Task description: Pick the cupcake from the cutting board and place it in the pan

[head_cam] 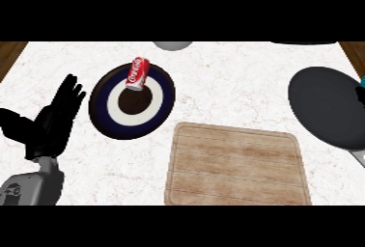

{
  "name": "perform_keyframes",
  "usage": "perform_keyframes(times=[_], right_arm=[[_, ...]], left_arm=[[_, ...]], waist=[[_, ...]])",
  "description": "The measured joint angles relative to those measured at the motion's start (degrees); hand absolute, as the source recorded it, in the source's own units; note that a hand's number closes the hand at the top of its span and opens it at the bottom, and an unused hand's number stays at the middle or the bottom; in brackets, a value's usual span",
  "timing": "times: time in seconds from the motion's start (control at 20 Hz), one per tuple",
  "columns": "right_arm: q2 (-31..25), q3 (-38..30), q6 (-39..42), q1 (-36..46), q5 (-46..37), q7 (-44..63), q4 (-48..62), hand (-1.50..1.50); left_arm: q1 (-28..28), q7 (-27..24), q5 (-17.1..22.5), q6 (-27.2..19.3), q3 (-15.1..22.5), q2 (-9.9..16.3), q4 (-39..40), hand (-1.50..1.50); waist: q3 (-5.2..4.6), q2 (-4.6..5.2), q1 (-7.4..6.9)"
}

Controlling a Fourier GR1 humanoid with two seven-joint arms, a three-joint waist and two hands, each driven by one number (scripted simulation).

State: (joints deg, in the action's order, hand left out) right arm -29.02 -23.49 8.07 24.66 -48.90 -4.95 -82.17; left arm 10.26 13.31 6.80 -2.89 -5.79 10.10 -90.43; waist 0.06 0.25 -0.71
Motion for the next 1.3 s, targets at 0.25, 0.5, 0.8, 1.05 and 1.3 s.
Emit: perform_keyframes(times=[0.25,0.5,0.8,1.05,1.3], right_arm=[[-1.5,-0.4,-6.2,4.0,0.5,-10.9,17.2,1.5],[-2.1,0.6,-13.5,9.3,-1.8,-17.8,33.6,1.5],[-2.8,-1.1,-15.0,13.6,-2.7,-14.7,48.1,-1.5],[-5.4,-2.6,-13.8,16.8,-2.0,-18.0,58.7,-1.5],[-6.6,-7.5,-12.8,17.5,3.5,-25.3,62.7,-1.5]], left_arm=[[0.4,-0.1,-0.8,-0.6,0.8,-1.0,0.3,0.0],[0.7,-0.4,0.0,0.5,-0.1,-0.3,0.8,0.0],[0.8,1.5,-0.4,-0.1,0.6,-0.7,-1.1,0.0],[0.4,0.5,-1.1,-0.1,1.2,-1.4,-0.7,0.0],[0.0,0.1,-1.1,-0.1,1.0,-1.4,-0.7,0.0]], waist=[[0.02,0.15,-0.45],[0.03,0.21,-0.67],[0.05,0.37,-1.19],[0.1,0.53,-1.39],[0.14,0.49,-1.06]])
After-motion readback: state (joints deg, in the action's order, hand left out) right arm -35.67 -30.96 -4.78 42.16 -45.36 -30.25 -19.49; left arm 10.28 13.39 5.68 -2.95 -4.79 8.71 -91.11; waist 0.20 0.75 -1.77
